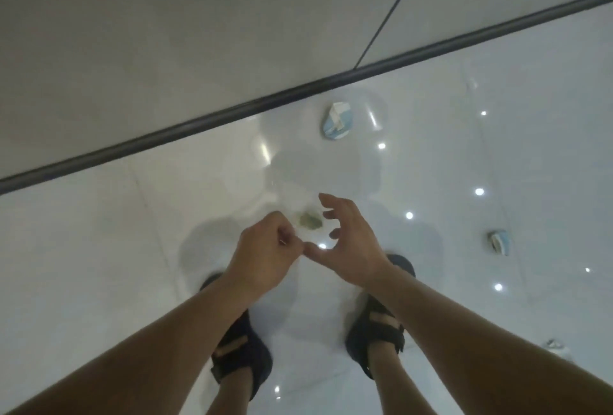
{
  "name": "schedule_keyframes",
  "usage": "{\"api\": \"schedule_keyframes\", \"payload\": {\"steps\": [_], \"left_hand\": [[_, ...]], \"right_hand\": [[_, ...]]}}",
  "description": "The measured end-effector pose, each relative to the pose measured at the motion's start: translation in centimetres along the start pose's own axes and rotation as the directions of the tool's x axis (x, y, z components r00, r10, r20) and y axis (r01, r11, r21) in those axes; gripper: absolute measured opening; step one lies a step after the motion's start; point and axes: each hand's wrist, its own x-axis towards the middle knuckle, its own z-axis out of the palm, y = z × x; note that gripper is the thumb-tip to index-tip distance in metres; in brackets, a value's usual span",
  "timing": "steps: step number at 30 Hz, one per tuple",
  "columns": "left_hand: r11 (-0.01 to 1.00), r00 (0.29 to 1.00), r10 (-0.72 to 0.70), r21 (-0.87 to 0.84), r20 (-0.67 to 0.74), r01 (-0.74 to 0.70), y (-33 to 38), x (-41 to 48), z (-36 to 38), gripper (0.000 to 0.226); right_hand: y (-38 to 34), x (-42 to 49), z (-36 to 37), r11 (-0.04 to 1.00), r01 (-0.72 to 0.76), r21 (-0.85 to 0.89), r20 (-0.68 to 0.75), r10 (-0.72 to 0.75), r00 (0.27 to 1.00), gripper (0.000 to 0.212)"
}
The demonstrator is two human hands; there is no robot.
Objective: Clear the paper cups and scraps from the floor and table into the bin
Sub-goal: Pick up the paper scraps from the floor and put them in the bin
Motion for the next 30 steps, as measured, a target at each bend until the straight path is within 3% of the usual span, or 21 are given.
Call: {"api": "schedule_keyframes", "payload": {"steps": [6, 11, 14, 17, 19, 21, 24, 28, 30], "left_hand": [[0.978, 0.962, -0.207, -0.003, -0.181, 0.210, -5.9, 4.4, 3.5, 0.023], [0.973, 0.941, -0.223, 0.004, -0.254, 0.231, -7.8, 6.6, 4.9, 0.050], [0.982, 0.948, -0.188, -0.041, -0.258, 0.183, -6.6, 7.8, 6.4, 0.051], [0.982, 0.946, -0.185, -0.091, -0.268, 0.166, -6.1, 7.0, 8.0, 0.046], [0.972, 0.940, -0.224, -0.130, -0.258, 0.196, -6.6, 5.7, 8.8, 0.043], [0.963, 0.941, -0.257, -0.143, -0.220, 0.229, -7.5, 4.5, 9.2, 0.041], [0.969, 0.956, -0.236, -0.110, -0.175, 0.219, -9.2, 3.4, 9.2, 0.040], [0.971, 0.967, -0.233, -0.075, -0.099, 0.226, -10.8, 3.8, 8.8, 0.041], [0.973, 0.972, -0.224, -0.067, -0.063, 0.220, -10.5, 4.2, 8.9, 0.043]], "right_hand": [[6.6, 5.7, 1.4, 0.960, -0.005, -0.281, 0.121, 0.040, 0.992, 0.074], [8.1, 11.6, -2.0, 0.894, 0.022, -0.448, -0.053, -0.051, 0.997, 0.069], [8.3, 15.2, -4.0, 0.868, 0.021, -0.496, -0.132, -0.100, 0.986, 0.069], [8.4, 13.3, -2.1, 0.834, 0.145, -0.533, 0.124, -0.093, 0.988, 0.078], [9.5, 9.3, 1.1, 0.810, 0.188, -0.555, 0.339, 0.014, 0.941, 0.088], [11.0, 5.3, 4.6, 0.783, 0.205, -0.588, 0.438, 0.094, 0.894, 0.092], [13.1, 1.9, 8.7, 0.754, 0.196, -0.627, 0.418, 0.114, 0.901, 0.070], [13.5, 2.2, 9.5, 0.875, 0.017, -0.483, 0.271, 0.131, 0.954, 0.040], [12.7, 3.0, 8.5, 0.915, 0.022, -0.403, 0.201, 0.065, 0.978, 0.027]]}}
